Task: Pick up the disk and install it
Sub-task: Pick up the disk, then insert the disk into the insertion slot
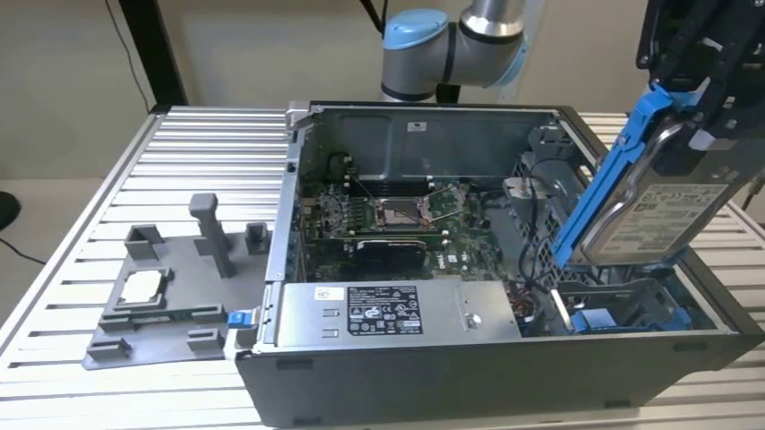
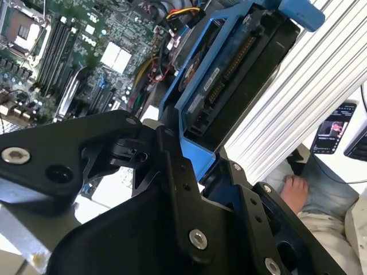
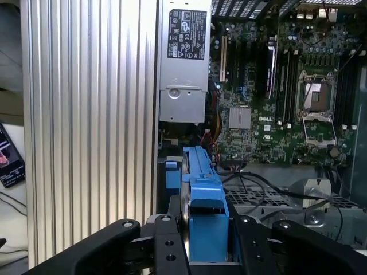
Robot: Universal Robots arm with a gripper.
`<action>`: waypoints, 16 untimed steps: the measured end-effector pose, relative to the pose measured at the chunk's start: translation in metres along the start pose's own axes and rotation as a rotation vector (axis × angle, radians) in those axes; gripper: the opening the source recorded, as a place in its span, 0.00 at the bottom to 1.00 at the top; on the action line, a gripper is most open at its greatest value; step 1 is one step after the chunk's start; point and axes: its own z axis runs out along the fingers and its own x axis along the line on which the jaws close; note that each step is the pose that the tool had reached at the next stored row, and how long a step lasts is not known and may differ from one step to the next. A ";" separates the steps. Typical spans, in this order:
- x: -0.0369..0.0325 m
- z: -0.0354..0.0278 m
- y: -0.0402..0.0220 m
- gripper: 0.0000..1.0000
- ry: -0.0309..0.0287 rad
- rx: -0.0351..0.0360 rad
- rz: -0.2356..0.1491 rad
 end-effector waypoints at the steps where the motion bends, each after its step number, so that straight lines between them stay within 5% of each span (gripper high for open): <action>1: 0.0000 0.0000 -0.0001 0.00 0.0000 0.0000 0.000; 16: 0.0003 0.0022 -0.0034 0.00 0.0002 0.0002 0.009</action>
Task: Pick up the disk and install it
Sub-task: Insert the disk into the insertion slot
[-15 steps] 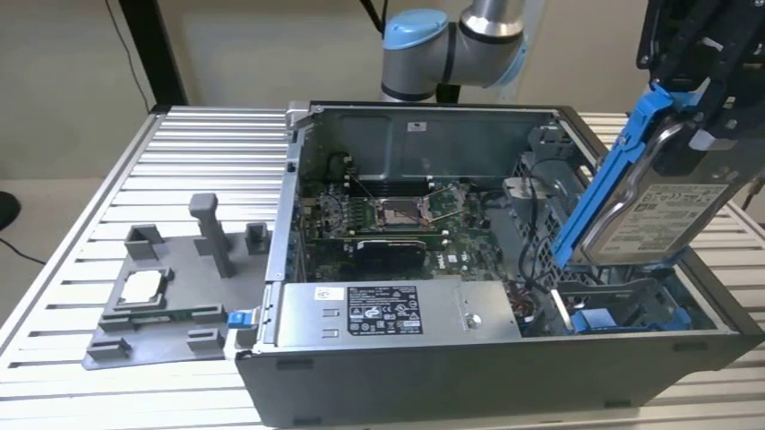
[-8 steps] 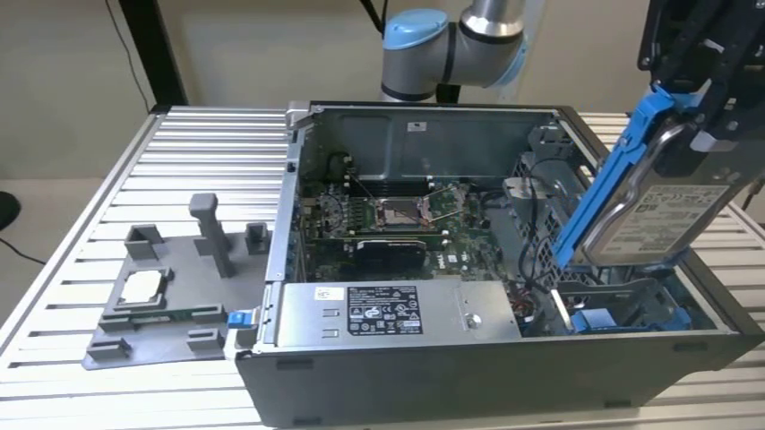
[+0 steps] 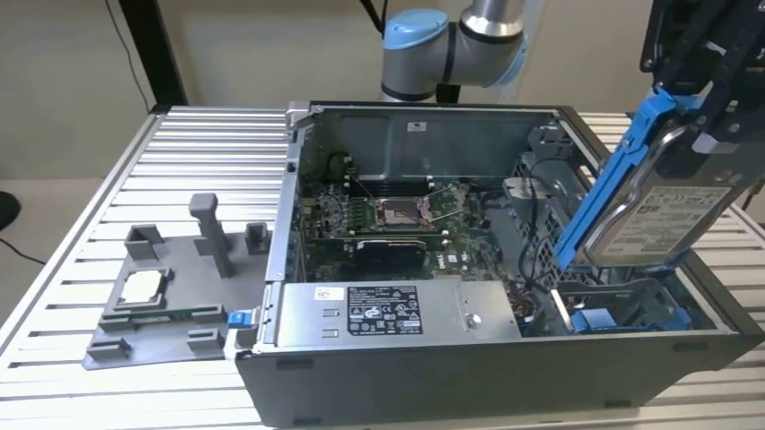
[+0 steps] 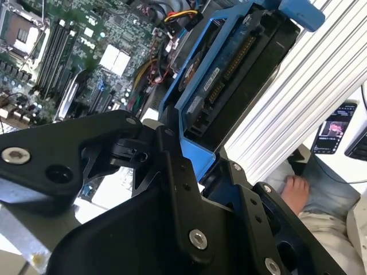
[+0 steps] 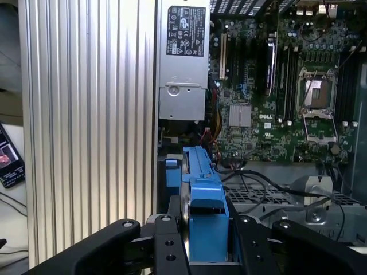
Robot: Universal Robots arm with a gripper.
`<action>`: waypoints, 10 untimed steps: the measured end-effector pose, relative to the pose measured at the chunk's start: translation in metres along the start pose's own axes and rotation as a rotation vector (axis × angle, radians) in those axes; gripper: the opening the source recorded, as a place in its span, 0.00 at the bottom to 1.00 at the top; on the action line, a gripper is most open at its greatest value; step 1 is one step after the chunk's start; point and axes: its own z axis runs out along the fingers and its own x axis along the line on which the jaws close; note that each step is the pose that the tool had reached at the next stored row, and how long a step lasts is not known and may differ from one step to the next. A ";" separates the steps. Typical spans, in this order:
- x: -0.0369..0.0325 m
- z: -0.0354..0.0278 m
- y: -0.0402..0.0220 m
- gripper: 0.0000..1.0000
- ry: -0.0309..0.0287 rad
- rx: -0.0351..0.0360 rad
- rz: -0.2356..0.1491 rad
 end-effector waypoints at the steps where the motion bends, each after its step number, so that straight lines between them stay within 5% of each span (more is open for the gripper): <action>1: 0.0000 0.0000 0.0000 0.00 0.0000 0.0000 0.000; 3: 0.0000 0.0001 -0.0002 0.00 -0.0003 -0.0053 0.000; 10: 0.0000 0.0012 -0.0002 0.00 -0.0007 -0.0037 0.000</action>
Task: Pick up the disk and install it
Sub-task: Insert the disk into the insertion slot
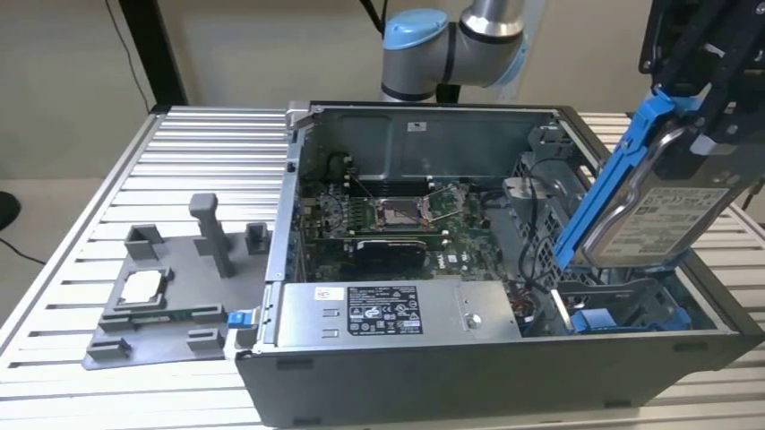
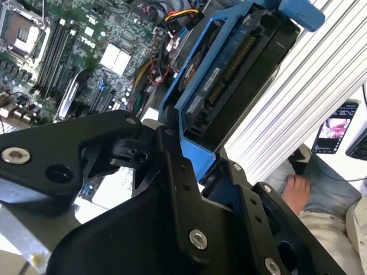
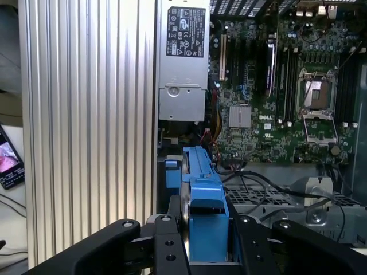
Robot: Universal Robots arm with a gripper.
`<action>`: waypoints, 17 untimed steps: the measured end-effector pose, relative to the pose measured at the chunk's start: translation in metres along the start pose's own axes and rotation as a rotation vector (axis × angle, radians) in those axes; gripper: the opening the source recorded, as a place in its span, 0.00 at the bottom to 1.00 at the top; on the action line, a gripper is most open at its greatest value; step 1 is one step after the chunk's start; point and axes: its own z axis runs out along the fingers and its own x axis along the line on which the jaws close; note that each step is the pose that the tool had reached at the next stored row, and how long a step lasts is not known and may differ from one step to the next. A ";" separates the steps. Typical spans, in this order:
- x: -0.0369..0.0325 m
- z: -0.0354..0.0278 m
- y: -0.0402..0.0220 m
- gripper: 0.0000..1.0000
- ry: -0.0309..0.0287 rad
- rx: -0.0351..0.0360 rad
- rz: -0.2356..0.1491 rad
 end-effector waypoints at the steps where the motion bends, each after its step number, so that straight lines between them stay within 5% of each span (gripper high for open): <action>1: 0.0000 0.0002 0.0000 0.00 -0.0001 0.0003 0.000; 7: 0.0001 0.0011 0.0000 0.00 -0.0011 0.0013 0.000; 17: 0.0019 0.0075 -0.0027 0.00 -0.0144 0.0041 0.011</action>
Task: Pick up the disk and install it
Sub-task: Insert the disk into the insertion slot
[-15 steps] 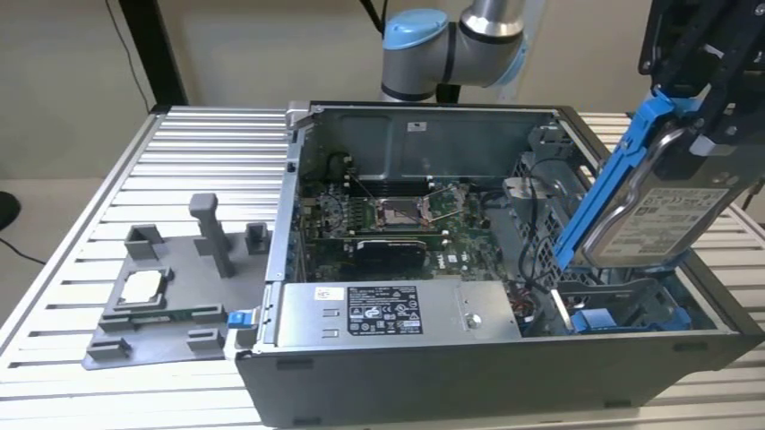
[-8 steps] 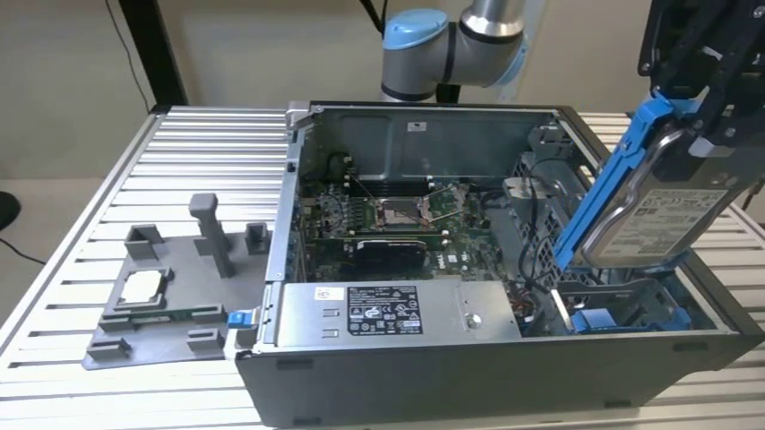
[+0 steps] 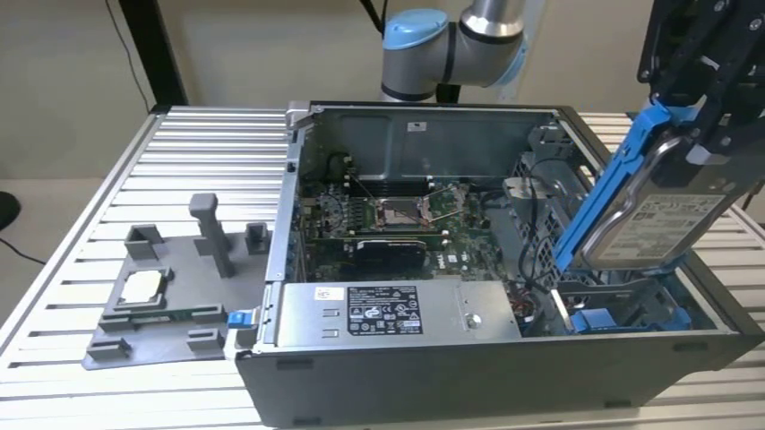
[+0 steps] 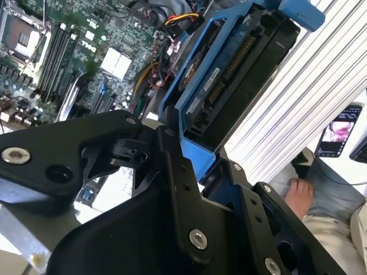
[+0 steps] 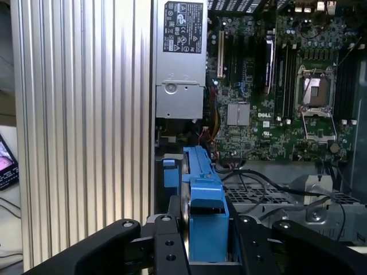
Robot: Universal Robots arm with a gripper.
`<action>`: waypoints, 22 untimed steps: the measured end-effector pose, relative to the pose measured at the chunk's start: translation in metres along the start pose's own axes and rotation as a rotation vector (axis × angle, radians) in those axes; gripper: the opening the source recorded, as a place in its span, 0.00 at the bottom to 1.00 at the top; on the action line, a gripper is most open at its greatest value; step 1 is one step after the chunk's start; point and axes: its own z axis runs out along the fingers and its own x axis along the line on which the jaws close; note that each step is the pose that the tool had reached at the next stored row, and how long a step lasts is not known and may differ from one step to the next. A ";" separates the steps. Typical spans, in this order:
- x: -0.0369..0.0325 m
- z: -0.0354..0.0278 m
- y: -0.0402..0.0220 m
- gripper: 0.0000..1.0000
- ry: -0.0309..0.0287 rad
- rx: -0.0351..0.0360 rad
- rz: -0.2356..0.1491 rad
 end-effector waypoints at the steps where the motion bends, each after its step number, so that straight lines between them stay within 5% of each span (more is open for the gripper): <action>1: 0.0003 0.0007 -0.0005 0.00 -0.0019 0.0002 0.003; 7: 0.0027 0.0049 -0.0035 0.00 -0.0090 0.0009 0.023; 22: 0.0069 0.0062 -0.0156 0.00 -0.0119 0.0013 0.033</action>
